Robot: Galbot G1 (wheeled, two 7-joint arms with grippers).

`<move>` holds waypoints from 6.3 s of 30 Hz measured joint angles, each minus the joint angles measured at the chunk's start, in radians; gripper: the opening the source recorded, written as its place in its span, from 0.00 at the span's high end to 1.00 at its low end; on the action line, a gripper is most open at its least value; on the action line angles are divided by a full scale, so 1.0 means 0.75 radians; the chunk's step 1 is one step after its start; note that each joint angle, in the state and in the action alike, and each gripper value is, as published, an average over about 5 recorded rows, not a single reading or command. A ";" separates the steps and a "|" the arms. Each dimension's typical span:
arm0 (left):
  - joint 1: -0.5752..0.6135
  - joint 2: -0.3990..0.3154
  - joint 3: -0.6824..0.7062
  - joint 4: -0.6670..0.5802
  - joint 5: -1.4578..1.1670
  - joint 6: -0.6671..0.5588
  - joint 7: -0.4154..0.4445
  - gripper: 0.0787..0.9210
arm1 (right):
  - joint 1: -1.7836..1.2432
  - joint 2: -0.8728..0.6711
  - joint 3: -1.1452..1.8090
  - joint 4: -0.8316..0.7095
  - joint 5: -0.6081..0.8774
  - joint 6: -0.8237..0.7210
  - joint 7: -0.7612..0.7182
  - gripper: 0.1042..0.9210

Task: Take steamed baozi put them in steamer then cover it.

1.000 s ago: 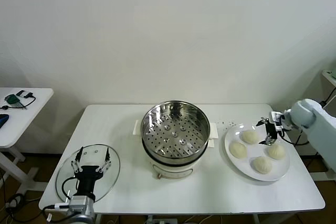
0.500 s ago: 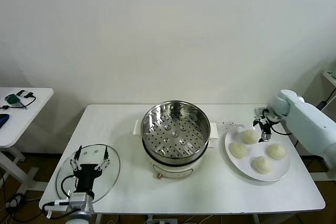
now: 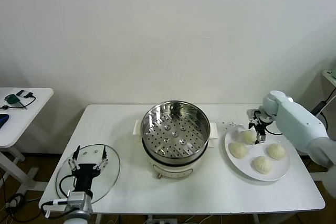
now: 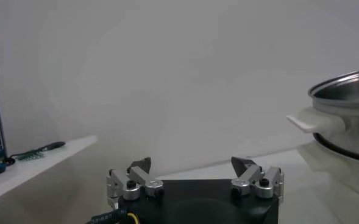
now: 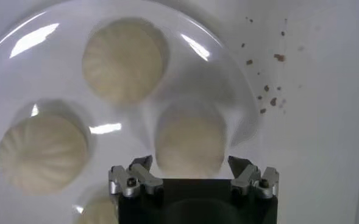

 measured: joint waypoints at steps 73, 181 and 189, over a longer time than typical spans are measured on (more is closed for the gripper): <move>0.138 0.001 0.018 -0.093 -0.043 -0.006 -0.002 0.12 | 0.529 0.423 -0.626 0.818 -0.195 0.669 -0.073 0.29; 0.204 0.002 -0.035 -0.111 -0.092 -0.033 -0.039 0.12 | 0.063 -0.304 -0.412 0.613 0.667 -0.445 0.061 0.28; 0.216 0.002 -0.032 -0.124 -0.095 -0.035 -0.041 0.12 | 0.275 -0.355 -0.554 0.675 0.784 -0.435 0.050 0.29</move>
